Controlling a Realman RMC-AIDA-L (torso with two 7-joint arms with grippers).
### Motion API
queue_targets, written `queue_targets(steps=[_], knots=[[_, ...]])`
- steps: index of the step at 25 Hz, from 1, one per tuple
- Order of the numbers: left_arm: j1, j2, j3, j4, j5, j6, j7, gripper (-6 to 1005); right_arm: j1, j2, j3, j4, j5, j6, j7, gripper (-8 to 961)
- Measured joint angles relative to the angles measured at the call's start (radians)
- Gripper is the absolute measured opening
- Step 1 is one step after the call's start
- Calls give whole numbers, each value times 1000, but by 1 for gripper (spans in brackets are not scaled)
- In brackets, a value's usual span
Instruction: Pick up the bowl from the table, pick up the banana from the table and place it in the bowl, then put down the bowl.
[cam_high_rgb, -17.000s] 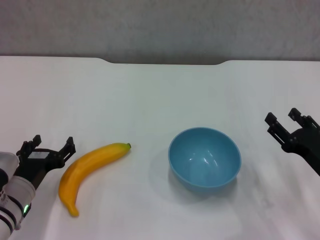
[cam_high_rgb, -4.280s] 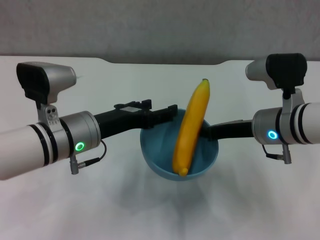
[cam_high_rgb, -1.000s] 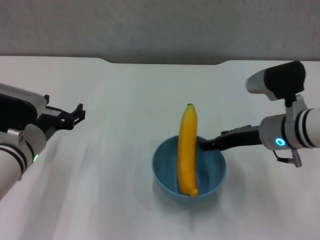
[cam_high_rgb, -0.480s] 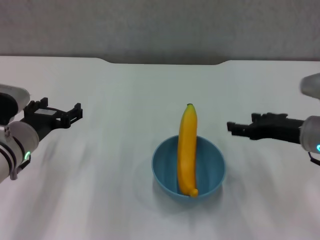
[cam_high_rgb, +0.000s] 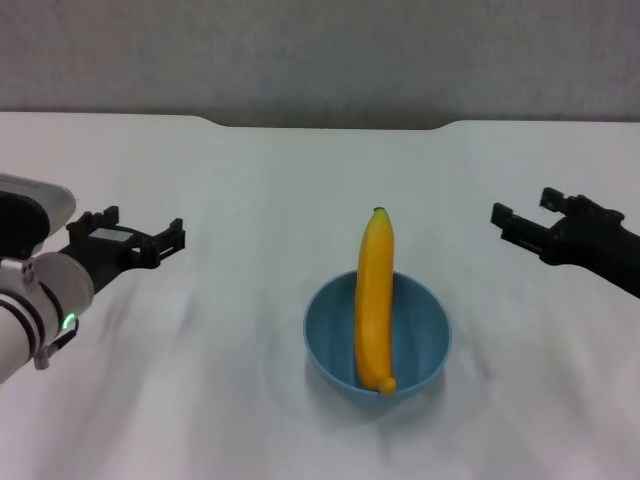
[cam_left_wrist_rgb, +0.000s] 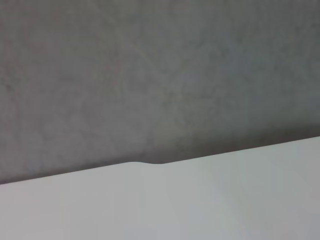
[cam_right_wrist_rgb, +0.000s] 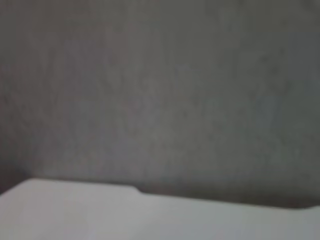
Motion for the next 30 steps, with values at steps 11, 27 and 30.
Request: queue_targets(steps=[11,27,30], knots=[[8,-1,2,-24,-56,-94,39,808,41,4,-6,462,650,-361,-652,855],[71,-6,35,-45,-521,-219,587,764,63,15,-31,573,702,-431,-718,861],[99,-7,29,-42,-717,-331,853,763,66,14,-31,574,703,-433,-719,861]])
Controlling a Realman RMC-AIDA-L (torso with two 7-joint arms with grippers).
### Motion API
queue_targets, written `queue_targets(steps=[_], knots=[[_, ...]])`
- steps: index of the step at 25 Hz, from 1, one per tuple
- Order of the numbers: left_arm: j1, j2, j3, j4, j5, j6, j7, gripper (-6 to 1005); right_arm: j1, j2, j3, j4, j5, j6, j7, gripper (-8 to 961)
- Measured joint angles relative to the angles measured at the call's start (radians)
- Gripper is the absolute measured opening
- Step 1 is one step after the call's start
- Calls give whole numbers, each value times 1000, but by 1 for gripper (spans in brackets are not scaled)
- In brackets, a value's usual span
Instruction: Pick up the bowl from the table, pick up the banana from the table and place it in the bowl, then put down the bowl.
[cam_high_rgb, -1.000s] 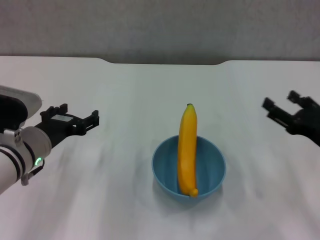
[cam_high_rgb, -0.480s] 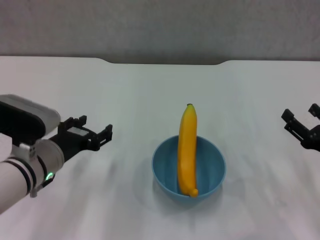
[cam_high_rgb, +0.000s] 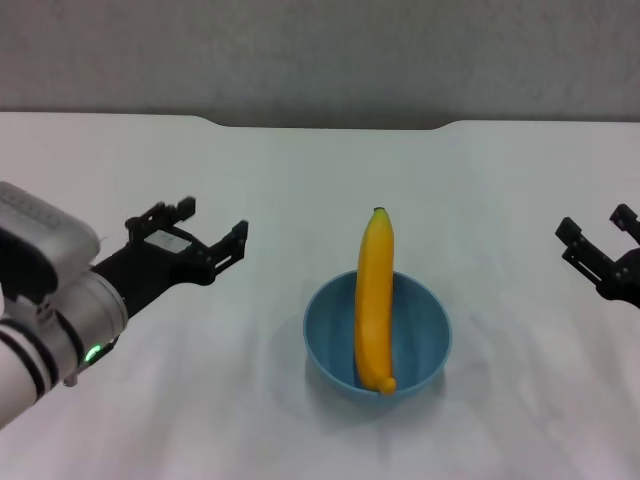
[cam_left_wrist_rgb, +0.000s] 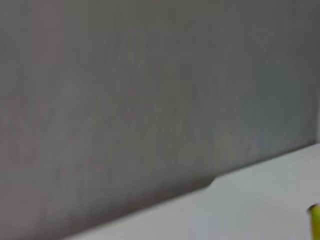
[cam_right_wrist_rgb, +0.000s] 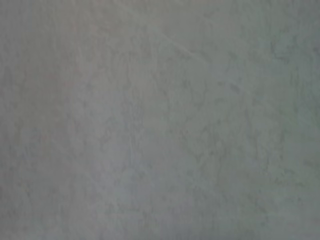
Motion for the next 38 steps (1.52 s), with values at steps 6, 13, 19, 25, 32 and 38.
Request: queue_targets(steps=[6,13,19,25,32,38], knots=[[44,-4,28,15,-252,-70,442,761,3,-1,0,1,1,3,-2,861],[35,-7,28,99,-448,-65,634,759,6,1,-3,0,1,7,-31,862],[-8,0,18,230,-648,-95,636,756,7,3,-3,2,14,-1,-129,862],[-33,2,18,311,-693,-167,621,756,34,-3,-5,42,68,23,-139,861],[-85,7,7,415,-695,-204,516,756,65,0,-13,88,78,43,-117,862],[-139,8,-5,518,-697,-245,478,756,71,2,-15,93,78,61,-89,856]])
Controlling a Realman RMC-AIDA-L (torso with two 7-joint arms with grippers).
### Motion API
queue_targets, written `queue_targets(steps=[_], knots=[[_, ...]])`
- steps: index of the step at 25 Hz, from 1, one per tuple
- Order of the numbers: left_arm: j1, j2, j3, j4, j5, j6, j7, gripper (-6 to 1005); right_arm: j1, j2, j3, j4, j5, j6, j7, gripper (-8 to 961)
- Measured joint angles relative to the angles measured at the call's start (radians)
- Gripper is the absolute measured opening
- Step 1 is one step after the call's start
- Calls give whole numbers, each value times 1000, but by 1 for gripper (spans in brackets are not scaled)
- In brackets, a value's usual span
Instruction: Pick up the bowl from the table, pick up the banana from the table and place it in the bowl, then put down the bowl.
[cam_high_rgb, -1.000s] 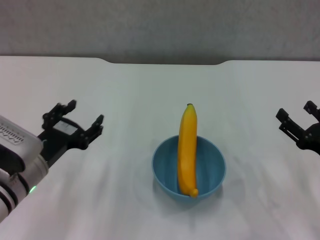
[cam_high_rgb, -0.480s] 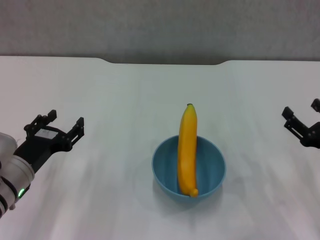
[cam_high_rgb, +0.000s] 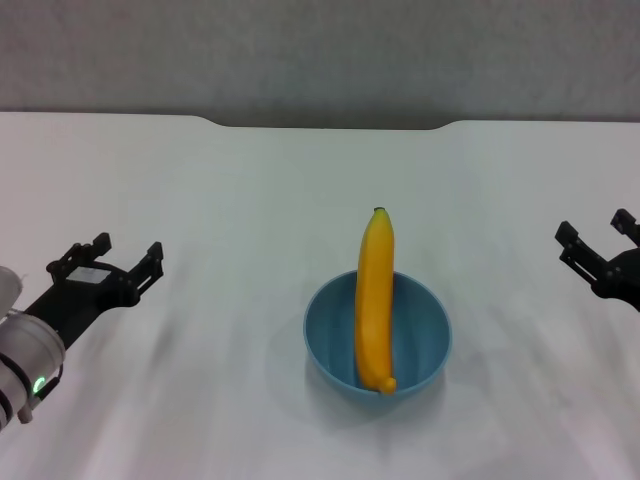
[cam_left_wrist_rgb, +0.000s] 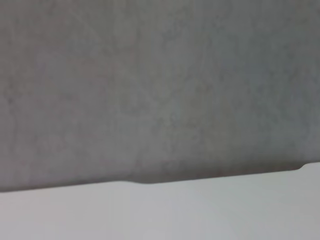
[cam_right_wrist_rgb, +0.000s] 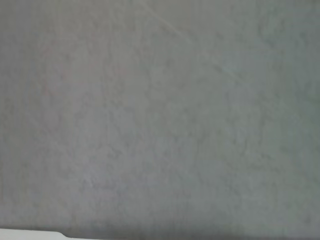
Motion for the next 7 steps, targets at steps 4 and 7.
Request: queue_targets(steps=[4,7], knots=[[-21,0,-13,38,1,0,2,756,6,0,0,1,0,23,18,856],[-45,1,-27,76,1,4,3,756,12,1,0,1,0,47,19,856]])
